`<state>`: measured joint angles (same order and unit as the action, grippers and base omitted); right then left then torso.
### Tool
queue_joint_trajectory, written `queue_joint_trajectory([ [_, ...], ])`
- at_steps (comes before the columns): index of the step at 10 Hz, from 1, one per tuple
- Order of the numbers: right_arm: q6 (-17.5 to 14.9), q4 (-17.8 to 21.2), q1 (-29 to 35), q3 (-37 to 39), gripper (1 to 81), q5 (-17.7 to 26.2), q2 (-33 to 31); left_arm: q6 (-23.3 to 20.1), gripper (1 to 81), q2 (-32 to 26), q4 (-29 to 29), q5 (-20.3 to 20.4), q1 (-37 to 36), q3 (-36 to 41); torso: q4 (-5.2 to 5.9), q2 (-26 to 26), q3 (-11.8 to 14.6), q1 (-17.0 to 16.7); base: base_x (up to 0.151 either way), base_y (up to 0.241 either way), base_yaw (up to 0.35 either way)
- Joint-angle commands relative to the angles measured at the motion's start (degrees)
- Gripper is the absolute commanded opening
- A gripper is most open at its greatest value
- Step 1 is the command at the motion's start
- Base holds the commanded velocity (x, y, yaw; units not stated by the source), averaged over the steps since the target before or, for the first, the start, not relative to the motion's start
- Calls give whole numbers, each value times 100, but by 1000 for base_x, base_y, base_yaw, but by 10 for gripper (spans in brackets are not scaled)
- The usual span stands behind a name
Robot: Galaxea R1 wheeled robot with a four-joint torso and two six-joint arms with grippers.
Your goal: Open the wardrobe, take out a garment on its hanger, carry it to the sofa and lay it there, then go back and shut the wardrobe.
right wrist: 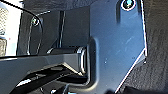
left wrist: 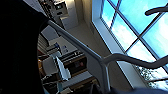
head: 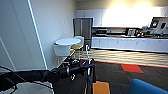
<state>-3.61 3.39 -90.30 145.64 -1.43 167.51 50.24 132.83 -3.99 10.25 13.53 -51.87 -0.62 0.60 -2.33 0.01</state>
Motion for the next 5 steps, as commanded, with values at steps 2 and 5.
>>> queue_joint_trajectory([
  [2, -26, -31, 218, -19, 811, 354, -13, -31, 10, -45, 170, 205, -865, 186, 0, 0, 0, -1, 0, 0, -261],
  [5, -26, -31, 218, -19, 811, 354, 4, -23, 10, -107, 205, 205, -865, 230, 0, 0, 0, -1, 0, 0, -261],
])
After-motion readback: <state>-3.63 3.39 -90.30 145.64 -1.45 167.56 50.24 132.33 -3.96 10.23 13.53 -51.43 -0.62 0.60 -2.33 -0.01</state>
